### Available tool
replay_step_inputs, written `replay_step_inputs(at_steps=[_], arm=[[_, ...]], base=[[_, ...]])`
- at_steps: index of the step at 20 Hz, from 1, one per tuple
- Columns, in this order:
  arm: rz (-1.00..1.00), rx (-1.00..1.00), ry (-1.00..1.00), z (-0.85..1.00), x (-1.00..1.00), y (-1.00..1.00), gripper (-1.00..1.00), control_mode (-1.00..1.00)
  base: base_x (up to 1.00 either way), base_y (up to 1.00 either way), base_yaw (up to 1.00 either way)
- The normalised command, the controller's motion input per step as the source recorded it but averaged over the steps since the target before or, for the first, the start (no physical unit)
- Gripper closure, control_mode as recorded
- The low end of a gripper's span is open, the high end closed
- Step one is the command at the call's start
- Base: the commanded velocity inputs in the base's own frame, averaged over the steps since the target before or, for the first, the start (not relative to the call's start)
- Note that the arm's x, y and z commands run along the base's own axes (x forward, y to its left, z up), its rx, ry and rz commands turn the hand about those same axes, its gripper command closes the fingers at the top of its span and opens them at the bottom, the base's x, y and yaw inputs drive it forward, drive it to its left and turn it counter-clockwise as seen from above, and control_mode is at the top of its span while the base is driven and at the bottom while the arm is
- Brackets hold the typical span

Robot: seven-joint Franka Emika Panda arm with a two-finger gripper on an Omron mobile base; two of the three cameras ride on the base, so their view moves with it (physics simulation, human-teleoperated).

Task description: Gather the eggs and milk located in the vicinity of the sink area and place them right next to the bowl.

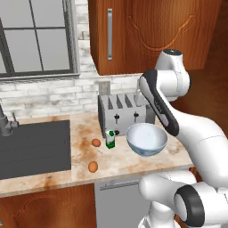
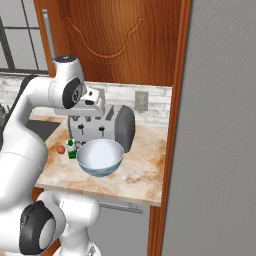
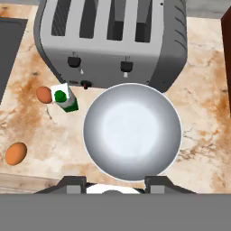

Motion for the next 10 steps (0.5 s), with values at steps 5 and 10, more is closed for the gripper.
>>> replay_step_inputs(at_steps=[5,10], arm=[[0.01,0.0,0.0,-0.08,-0.19,0.05,-1.0,-1.0],[0.05,0.0,0.0,-0.2,-0.42,0.27,-1.0,-1.0]], base=[[0.0,0.0,0.0],[0.0,0.0,0.0]])
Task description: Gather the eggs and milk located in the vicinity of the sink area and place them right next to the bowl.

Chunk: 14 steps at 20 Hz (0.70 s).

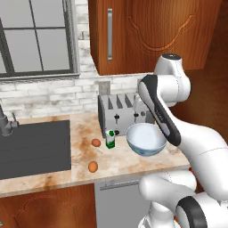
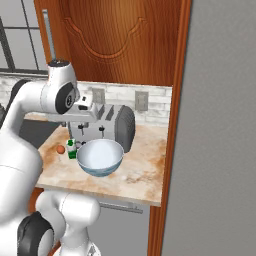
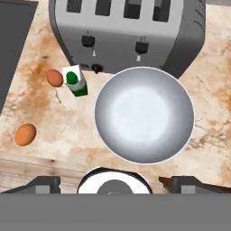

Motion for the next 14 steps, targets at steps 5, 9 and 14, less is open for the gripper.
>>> replay_step_inputs(at_steps=[5,9,14], arm=[[0.07,0.0,0.0,-0.22,-0.29,0.42,-1.0,-1.0],[0.04,0.0,0.0,-0.18,-0.08,0.44,-1.0,-1.0],[0.02,0.0,0.0,-0.23,0.0,0.39,-1.0,-1.0]], base=[[0.0,0.0,0.0],[0.0,0.0,0.0],[0.0,0.0,0.0]])
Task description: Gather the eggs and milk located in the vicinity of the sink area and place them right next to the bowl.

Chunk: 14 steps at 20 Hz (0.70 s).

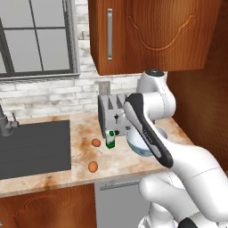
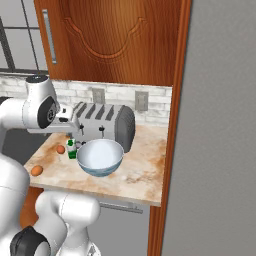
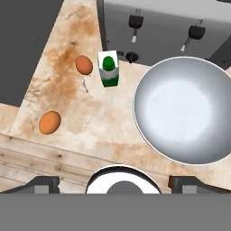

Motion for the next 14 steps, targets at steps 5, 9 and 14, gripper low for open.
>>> replay_step_inputs(at_steps=[5,9,14], arm=[[0.0,0.0,0.0,-0.29,0.01,0.28,-1.0,-1.0],[0.0,0.0,0.0,-0.37,0.09,0.23,-1.0,-1.0],[0.0,0.0,0.0,-0.32,0.25,0.13,-1.0,-1.0]], base=[[0.0,0.0,0.0],[0.0,0.0,0.0],[0.0,0.0,0.0]])
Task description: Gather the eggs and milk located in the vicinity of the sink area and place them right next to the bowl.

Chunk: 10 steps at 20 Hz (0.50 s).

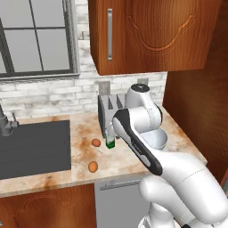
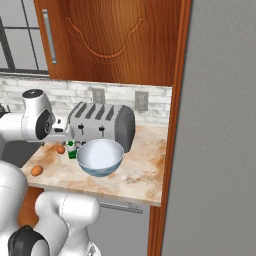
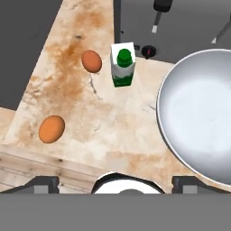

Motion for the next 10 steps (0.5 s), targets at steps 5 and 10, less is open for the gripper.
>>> replay_step_inputs(at_steps=[5,10], arm=[[0.0,0.0,0.0,-0.12,0.35,0.01,-1.0,-1.0],[0.0,0.01,0.0,0.0,0.34,0.0,-1.0,-1.0]], base=[[0.0,0.0,0.0],[0.0,0.0,0.0]])
